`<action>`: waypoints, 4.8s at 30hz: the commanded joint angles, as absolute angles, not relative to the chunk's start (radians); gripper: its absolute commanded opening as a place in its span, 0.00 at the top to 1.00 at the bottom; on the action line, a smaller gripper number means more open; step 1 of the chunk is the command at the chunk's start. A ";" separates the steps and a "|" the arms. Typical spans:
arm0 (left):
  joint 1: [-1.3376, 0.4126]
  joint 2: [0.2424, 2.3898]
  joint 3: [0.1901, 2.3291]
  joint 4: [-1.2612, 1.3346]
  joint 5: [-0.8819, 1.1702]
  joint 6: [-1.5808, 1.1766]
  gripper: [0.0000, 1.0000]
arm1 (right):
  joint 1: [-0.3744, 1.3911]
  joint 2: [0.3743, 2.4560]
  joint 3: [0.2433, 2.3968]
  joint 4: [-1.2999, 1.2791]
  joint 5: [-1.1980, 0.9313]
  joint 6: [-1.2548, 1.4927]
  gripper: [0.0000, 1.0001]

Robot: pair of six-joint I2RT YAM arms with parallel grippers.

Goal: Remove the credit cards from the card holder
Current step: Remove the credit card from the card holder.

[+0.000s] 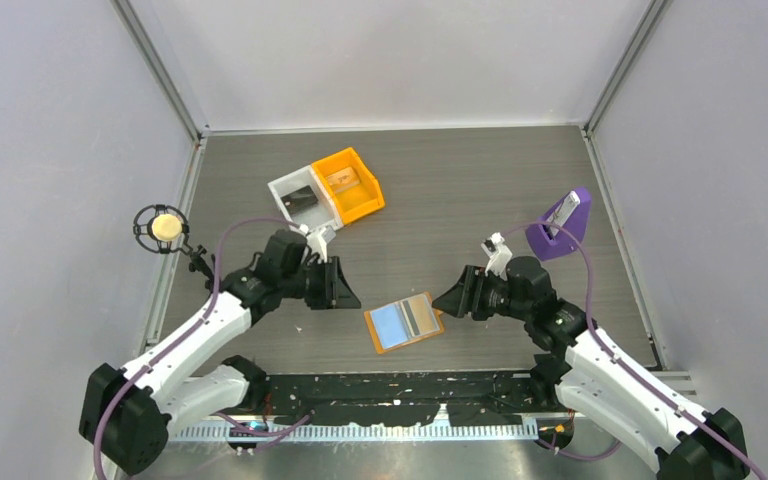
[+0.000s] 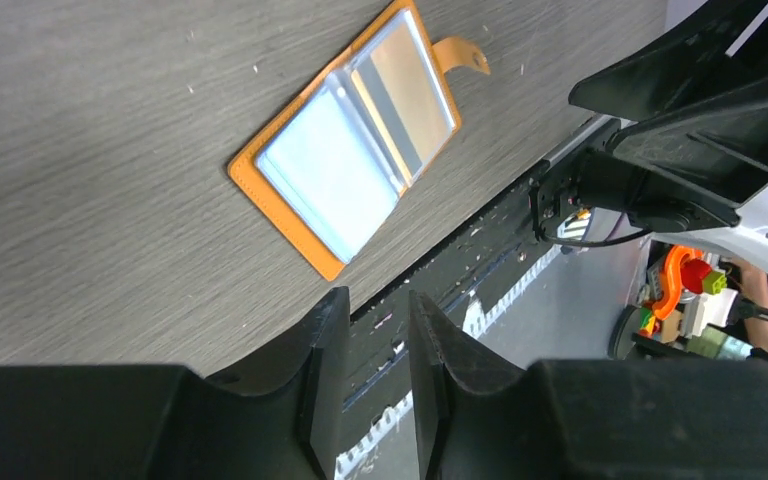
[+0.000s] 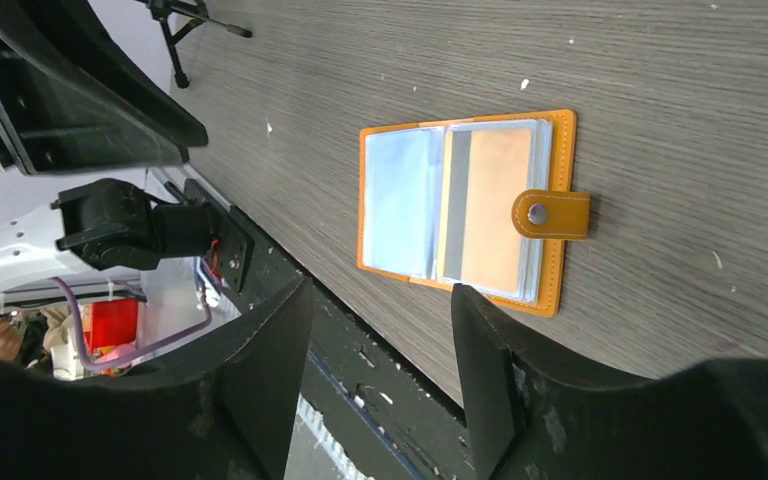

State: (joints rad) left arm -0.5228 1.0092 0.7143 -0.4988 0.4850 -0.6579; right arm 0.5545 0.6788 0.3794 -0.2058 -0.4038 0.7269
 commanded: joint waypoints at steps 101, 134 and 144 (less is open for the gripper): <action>-0.871 1.324 0.511 -0.109 0.154 -0.894 0.75 | 0.746 1.182 0.341 0.239 -0.256 0.843 0.46; -0.871 1.354 0.515 -0.031 0.204 -0.905 0.75 | 0.742 1.183 0.361 0.133 -0.208 0.757 0.45; -0.871 1.352 0.512 -0.029 0.204 -0.908 0.75 | 0.742 1.136 0.369 0.135 -0.227 0.770 0.47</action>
State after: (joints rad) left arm -0.8684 1.3479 0.5137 -0.0555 0.2024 -0.9096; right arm 0.7403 1.1820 0.3634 0.1108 -0.2192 0.7666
